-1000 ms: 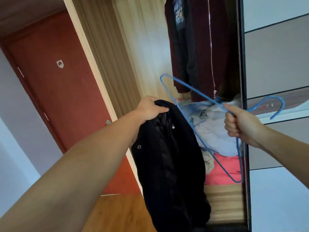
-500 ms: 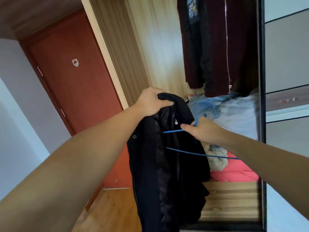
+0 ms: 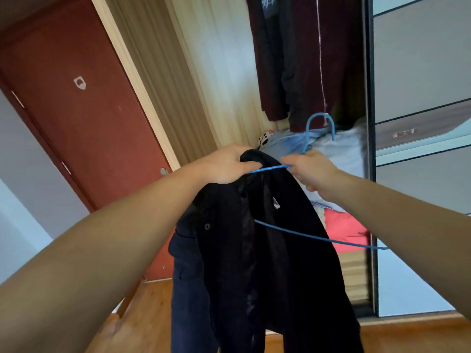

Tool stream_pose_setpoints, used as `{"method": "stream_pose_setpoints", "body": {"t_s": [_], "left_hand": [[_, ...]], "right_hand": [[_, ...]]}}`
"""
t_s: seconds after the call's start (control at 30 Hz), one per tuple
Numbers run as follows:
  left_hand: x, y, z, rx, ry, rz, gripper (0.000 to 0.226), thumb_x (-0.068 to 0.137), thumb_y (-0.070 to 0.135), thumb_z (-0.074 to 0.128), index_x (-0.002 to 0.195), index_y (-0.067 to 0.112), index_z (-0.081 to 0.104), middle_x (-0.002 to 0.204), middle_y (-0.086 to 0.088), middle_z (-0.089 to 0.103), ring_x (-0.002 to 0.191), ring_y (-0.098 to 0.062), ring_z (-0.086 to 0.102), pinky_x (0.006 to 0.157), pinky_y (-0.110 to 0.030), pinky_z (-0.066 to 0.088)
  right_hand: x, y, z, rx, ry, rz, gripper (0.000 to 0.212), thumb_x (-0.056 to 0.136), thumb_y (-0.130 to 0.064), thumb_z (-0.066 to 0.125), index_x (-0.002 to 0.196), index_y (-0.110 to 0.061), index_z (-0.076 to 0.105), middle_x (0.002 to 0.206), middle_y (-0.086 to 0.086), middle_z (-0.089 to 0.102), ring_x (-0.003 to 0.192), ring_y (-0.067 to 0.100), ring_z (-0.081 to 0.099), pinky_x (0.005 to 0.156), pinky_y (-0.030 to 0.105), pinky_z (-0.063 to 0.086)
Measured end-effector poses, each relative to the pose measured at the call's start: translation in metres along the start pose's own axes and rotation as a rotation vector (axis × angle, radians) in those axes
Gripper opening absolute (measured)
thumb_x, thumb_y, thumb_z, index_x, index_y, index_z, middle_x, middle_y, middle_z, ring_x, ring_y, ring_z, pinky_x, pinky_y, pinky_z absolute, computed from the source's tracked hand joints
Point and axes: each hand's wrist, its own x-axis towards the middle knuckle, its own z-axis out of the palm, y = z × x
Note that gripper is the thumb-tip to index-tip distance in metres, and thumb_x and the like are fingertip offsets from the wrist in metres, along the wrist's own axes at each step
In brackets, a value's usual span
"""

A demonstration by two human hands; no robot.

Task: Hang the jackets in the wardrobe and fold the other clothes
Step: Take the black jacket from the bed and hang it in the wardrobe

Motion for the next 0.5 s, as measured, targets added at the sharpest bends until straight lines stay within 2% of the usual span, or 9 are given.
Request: {"method": "stream_pose_setpoints", "body": {"t_s": [0.07, 0.13, 0.23, 0.3, 0.33, 0.37, 0.4, 0.43, 0.5], "left_hand": [[0.005, 0.007, 0.005, -0.026, -0.015, 0.007, 0.014, 0.096, 0.028, 0.057, 0.102, 0.034, 0.069, 0.095, 0.017, 0.071, 0.088, -0.001, 0.065, 0.078, -0.019, 0.049], [0.010, 0.016, 0.009, -0.055, -0.019, 0.022, 0.024, 0.095, 0.029, 0.059, 0.084, 0.049, 0.066, 0.083, 0.025, 0.070, 0.079, 0.007, 0.064, 0.073, -0.016, 0.047], [0.018, 0.029, 0.014, -0.051, -0.022, 0.036, 0.029, 0.093, 0.039, 0.060, 0.070, 0.056, 0.065, 0.079, 0.026, 0.069, 0.074, 0.007, 0.064, 0.063, -0.010, 0.046], [0.024, 0.033, 0.017, -0.023, 0.012, 0.055, 0.022, 0.092, 0.044, 0.060, 0.071, 0.049, 0.067, 0.077, 0.018, 0.070, 0.075, -0.001, 0.065, 0.064, -0.014, 0.047], [0.028, 0.034, 0.019, -0.008, 0.040, 0.058, 0.018, 0.092, 0.044, 0.060, 0.077, 0.043, 0.069, 0.080, 0.013, 0.071, 0.079, -0.008, 0.066, 0.068, -0.021, 0.048], [0.031, 0.034, 0.020, 0.011, 0.074, 0.056, 0.018, 0.093, 0.043, 0.059, 0.084, 0.034, 0.071, 0.086, 0.006, 0.072, 0.082, -0.014, 0.066, 0.073, -0.029, 0.050], [0.033, 0.035, 0.022, 0.027, 0.114, 0.050, 0.024, 0.094, 0.042, 0.058, 0.090, 0.024, 0.073, 0.091, 0.000, 0.072, 0.085, -0.018, 0.066, 0.076, -0.035, 0.051], [0.035, 0.036, 0.022, 0.035, 0.152, 0.044, 0.027, 0.094, 0.041, 0.057, 0.093, 0.019, 0.073, 0.094, -0.003, 0.072, 0.087, -0.020, 0.065, 0.078, -0.036, 0.050], [0.037, 0.041, 0.019, 0.049, 0.222, 0.053, 0.027, 0.095, 0.040, 0.056, 0.086, 0.019, 0.069, 0.091, -0.006, 0.071, 0.084, -0.022, 0.063, 0.069, -0.032, 0.046]], "right_hand": [[0.000, 0.003, -0.013, 0.004, 0.022, 0.010, 0.033, 0.086, -0.028, 0.061, 0.061, -0.021, 0.040, 0.035, -0.012, 0.032, 0.031, 0.006, 0.029, 0.037, 0.020, 0.021], [0.000, 0.006, -0.024, 0.021, 0.043, 0.001, 0.035, 0.087, -0.029, 0.063, 0.061, -0.021, 0.040, 0.040, -0.009, 0.030, 0.039, 0.010, 0.026, 0.038, 0.020, 0.019], [-0.004, 0.007, -0.036, 0.002, 0.115, -0.071, 0.045, 0.088, -0.033, 0.065, 0.055, -0.021, 0.036, 0.042, -0.009, 0.030, 0.036, 0.006, 0.028, 0.039, 0.019, 0.025], [-0.006, 0.006, -0.042, -0.118, 0.231, -0.196, 0.050, 0.086, -0.039, 0.067, 0.052, -0.020, 0.036, 0.044, -0.010, 0.033, 0.038, 0.005, 0.031, 0.046, 0.025, 0.028], [-0.007, 0.008, -0.045, -0.212, 0.318, -0.300, 0.043, 0.083, -0.042, 0.069, 0.057, -0.018, 0.045, 0.053, -0.010, 0.042, 0.047, 0.003, 0.038, 0.051, 0.028, 0.031], [-0.011, 0.010, -0.046, -0.320, 0.414, -0.430, 0.031, 0.080, -0.043, 0.072, 0.073, -0.016, 0.058, 0.072, -0.008, 0.052, 0.063, 0.005, 0.046, 0.059, 0.028, 0.038], [-0.017, 0.014, -0.049, -0.439, 0.477, -0.571, 0.034, 0.078, -0.041, 0.074, 0.096, -0.015, 0.062, 0.092, -0.003, 0.055, 0.081, 0.009, 0.050, 0.071, 0.028, 0.042], [-0.023, 0.021, -0.051, -0.563, 0.470, -0.731, 0.043, 0.078, -0.037, 0.075, 0.110, -0.014, 0.060, 0.104, 0.002, 0.054, 0.091, 0.015, 0.052, 0.078, 0.029, 0.043], [-0.033, 0.045, -0.051, -0.758, 0.290, -0.863, 0.027, 0.080, -0.032, 0.070, 0.101, -0.018, 0.062, 0.093, 0.000, 0.059, 0.082, 0.020, 0.057, 0.073, 0.034, 0.049]]}}
